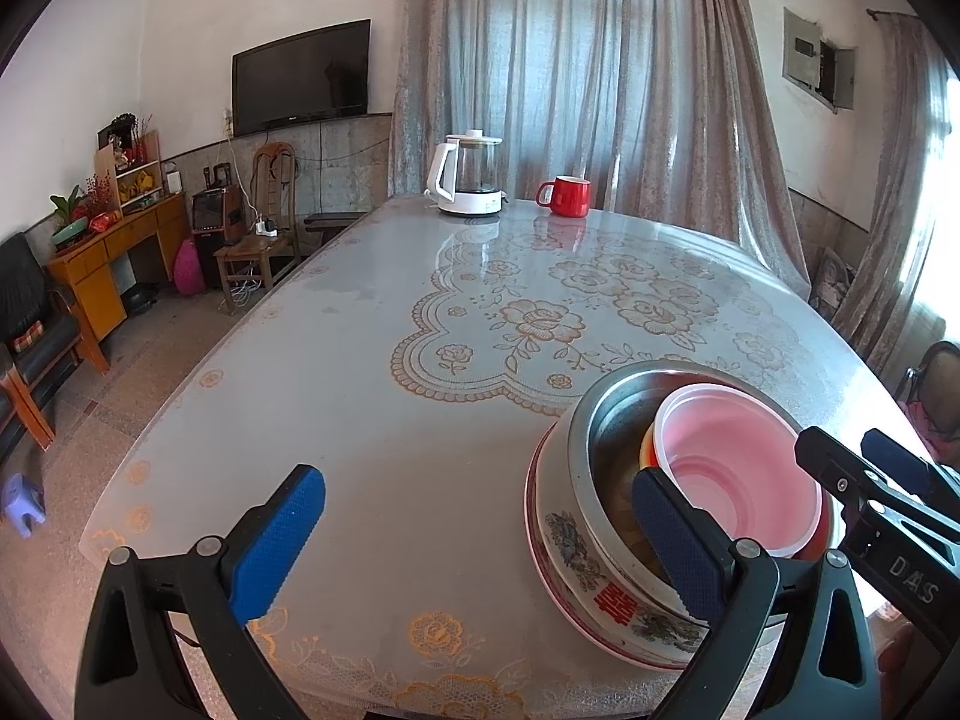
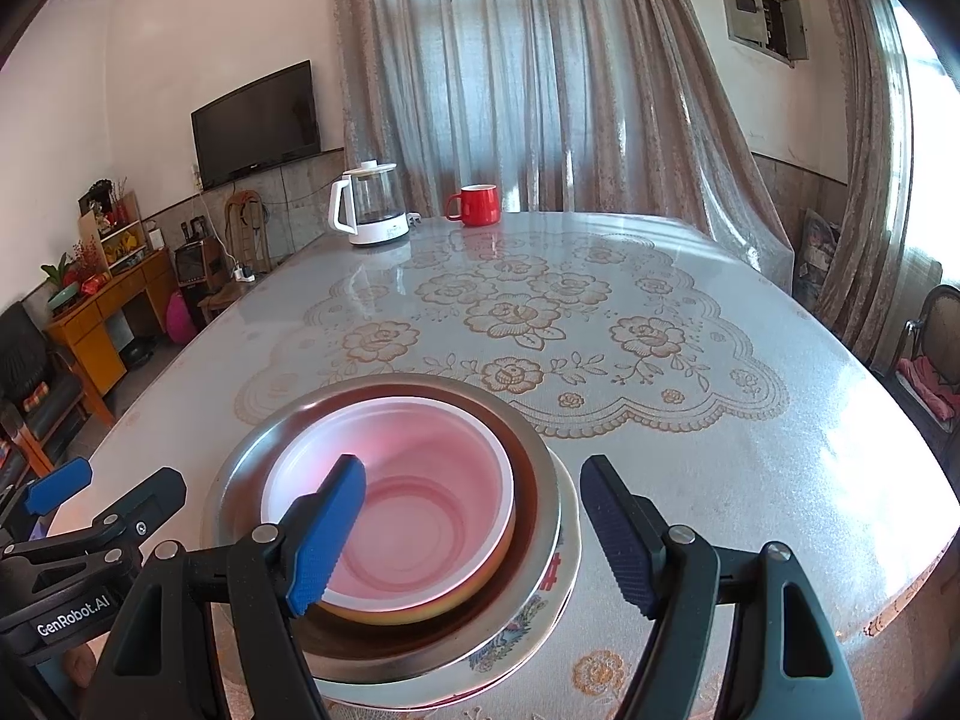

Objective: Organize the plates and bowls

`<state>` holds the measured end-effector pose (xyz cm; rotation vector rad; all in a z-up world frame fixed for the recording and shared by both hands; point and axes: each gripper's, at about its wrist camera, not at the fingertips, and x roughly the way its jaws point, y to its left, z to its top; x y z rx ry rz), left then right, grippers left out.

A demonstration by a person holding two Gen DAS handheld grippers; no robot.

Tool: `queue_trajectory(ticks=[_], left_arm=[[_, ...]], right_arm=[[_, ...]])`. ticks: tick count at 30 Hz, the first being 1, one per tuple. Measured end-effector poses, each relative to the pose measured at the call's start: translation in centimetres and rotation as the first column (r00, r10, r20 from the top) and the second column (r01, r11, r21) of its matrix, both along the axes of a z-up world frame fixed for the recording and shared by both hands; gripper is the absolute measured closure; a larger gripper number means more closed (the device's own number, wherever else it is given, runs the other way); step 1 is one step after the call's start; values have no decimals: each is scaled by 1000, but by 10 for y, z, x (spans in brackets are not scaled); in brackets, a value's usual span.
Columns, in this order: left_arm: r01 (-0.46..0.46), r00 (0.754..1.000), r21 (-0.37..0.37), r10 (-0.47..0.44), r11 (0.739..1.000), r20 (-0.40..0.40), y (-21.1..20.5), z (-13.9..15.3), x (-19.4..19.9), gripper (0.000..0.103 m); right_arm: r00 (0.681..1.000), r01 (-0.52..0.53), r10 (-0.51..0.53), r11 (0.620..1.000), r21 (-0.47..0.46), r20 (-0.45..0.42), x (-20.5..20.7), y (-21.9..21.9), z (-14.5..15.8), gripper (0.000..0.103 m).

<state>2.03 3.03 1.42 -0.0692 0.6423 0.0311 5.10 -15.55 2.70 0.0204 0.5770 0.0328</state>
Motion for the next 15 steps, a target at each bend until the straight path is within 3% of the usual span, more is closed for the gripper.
queue_trajectory(ticks=[15], left_arm=[[11, 1000, -15, -11, 1000, 1, 2, 1, 0, 0]], right_arm=[[1000, -5, 5, 1000, -5, 2, 1, 2, 2, 28]])
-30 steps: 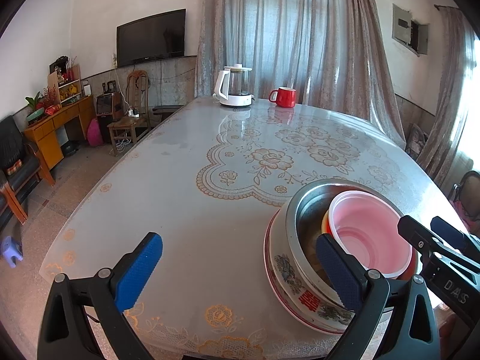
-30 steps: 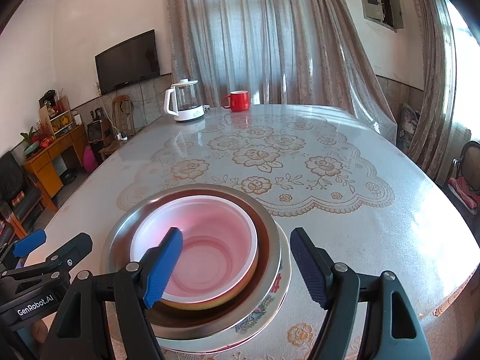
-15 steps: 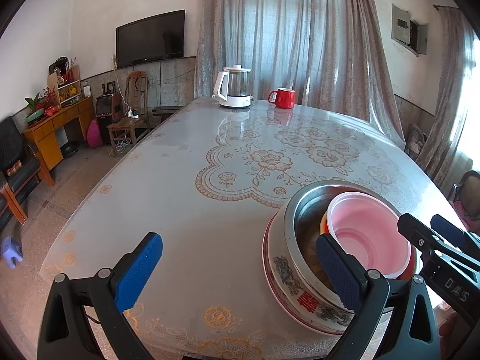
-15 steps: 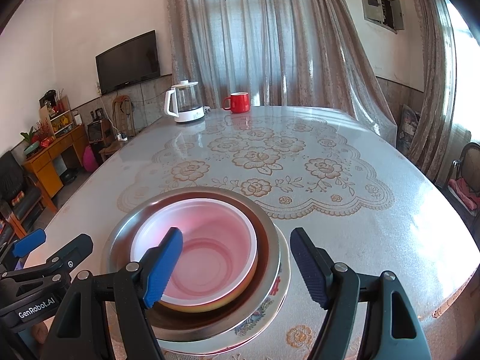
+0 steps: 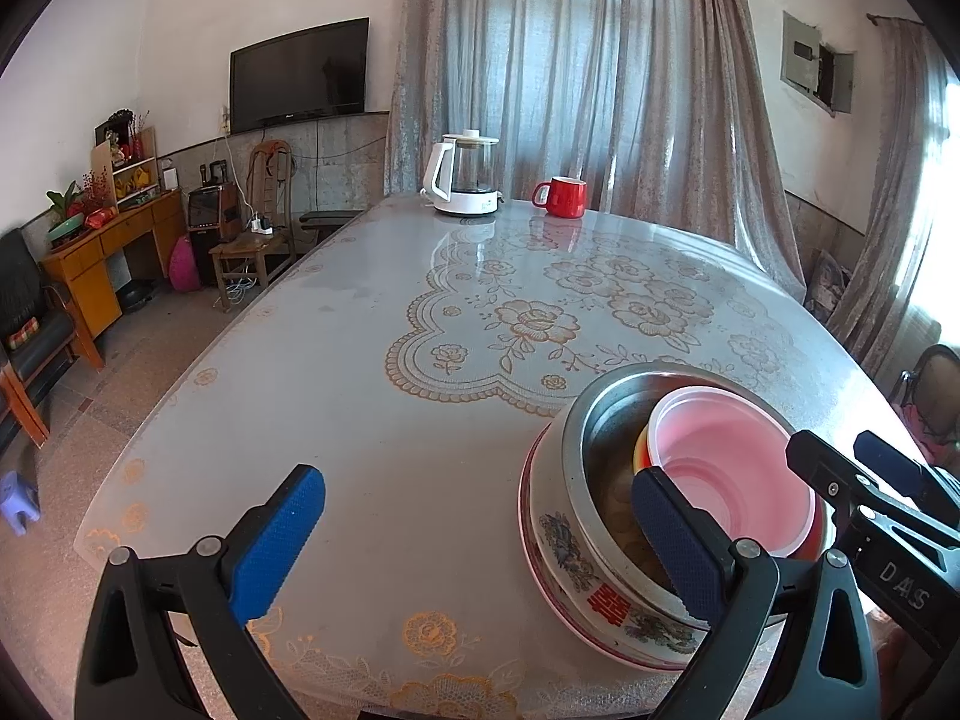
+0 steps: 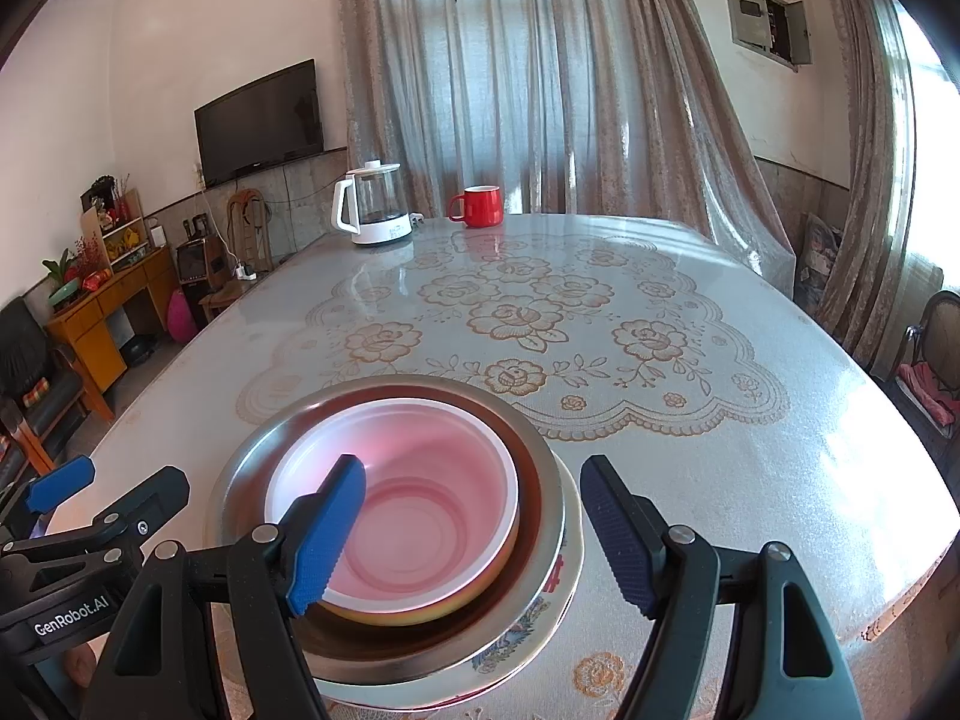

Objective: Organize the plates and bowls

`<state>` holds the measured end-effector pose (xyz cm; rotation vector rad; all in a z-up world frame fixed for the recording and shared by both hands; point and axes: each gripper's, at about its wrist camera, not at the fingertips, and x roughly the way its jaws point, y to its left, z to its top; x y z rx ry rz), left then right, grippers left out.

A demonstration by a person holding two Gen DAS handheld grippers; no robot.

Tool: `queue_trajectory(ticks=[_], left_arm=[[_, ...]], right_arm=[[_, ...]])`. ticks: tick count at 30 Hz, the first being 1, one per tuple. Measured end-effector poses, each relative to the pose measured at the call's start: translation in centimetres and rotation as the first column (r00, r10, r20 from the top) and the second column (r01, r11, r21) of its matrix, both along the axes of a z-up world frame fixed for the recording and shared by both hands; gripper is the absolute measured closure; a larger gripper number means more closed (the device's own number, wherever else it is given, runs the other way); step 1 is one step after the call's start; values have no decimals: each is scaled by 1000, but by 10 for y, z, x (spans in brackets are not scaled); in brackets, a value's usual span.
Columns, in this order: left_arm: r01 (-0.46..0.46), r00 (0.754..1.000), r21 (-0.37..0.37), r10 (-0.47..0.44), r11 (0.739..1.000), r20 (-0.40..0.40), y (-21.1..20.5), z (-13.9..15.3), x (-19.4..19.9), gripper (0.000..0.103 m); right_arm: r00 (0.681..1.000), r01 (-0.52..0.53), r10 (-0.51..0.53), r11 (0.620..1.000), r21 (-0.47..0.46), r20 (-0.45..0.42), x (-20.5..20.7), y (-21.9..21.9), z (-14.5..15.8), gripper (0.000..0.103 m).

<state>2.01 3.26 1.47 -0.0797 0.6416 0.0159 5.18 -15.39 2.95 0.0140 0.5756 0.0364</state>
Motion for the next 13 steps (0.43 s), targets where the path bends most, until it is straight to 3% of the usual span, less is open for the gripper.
queue_trajectory(ticks=[13], left_arm=[[-1, 999, -5, 1, 1000, 48, 5, 1, 0, 1]], right_arm=[[1000, 0, 0, 1000, -2, 0, 2, -1, -2, 28]])
